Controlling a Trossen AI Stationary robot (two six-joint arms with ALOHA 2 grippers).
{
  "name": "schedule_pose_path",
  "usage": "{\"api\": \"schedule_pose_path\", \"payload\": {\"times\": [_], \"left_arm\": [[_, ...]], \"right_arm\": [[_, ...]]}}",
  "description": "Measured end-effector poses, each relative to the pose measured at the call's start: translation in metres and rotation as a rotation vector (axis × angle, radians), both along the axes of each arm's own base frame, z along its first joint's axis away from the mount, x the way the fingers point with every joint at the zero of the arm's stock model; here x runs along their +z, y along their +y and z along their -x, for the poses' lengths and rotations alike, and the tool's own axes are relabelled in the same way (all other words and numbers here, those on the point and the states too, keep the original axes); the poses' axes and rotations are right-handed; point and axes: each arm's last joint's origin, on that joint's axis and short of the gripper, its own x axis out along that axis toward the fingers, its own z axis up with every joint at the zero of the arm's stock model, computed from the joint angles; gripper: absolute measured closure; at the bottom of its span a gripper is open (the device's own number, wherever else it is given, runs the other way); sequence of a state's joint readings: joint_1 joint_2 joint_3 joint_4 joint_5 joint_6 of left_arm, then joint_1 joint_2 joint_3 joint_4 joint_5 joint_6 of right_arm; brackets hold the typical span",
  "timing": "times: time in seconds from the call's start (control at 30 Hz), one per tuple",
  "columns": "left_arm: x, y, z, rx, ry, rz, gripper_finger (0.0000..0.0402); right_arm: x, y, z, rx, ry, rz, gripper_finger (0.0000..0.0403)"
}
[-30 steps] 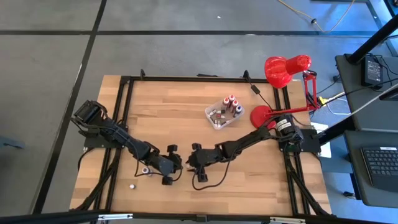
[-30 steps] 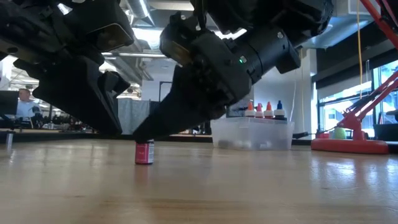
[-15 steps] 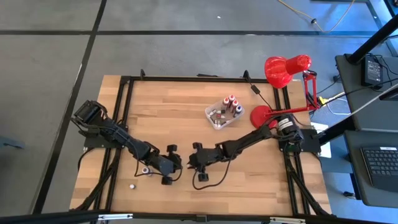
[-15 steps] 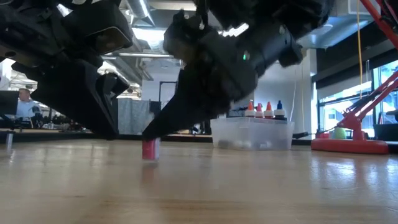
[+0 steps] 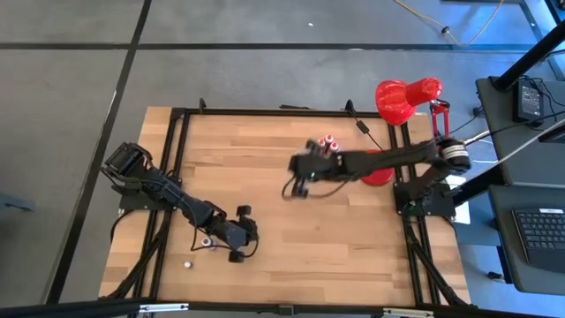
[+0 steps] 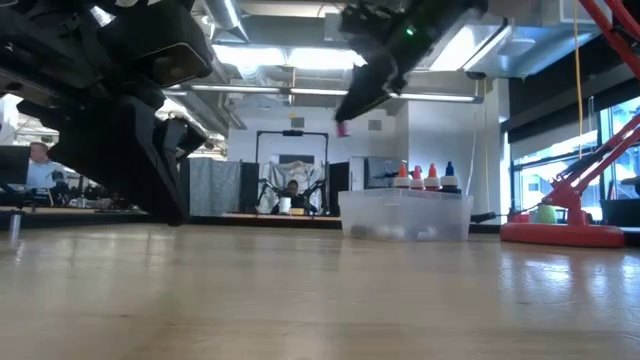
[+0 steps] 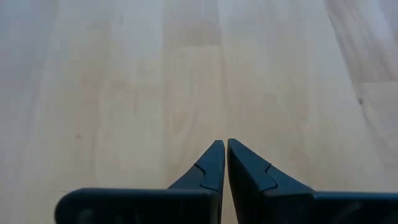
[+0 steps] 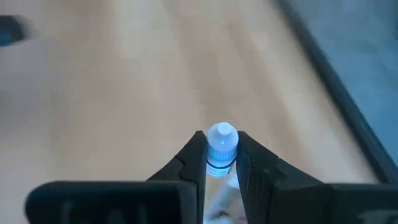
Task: Pick & Place food coloring
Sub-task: Put the small red food coloring bottle in the transparent bin
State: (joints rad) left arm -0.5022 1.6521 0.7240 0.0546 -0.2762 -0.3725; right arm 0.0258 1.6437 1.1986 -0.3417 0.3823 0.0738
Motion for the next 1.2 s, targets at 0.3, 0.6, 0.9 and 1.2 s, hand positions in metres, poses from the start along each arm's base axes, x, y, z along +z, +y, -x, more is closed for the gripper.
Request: {"api": "schedule_pose_path", "payload": {"times": [0.3,0.6,0.9,1.2], "left_arm": [[0.001,0.003,-0.001,0.079,-0.047,-0.081,0.0385],[0.002,0.015,-0.006,0.160,-0.072,-0.130,0.0386],[0.002,0.022,-0.009,0.187,-0.072,-0.131,0.0382],[0.003,0.021,-0.009,0.178,-0.074,-0.120,0.0383]], "right_arm": [[-0.034,-0.059,0.047,-0.194,-0.060,-0.180,0.0330],[-0.078,-0.064,0.065,-0.270,-0.119,-0.309,0.0328],[-0.099,-0.063,0.072,-0.301,-0.072,-0.324,0.0327],[-0.098,-0.063,0.070,-0.292,-0.103,-0.324,0.0326]]}}
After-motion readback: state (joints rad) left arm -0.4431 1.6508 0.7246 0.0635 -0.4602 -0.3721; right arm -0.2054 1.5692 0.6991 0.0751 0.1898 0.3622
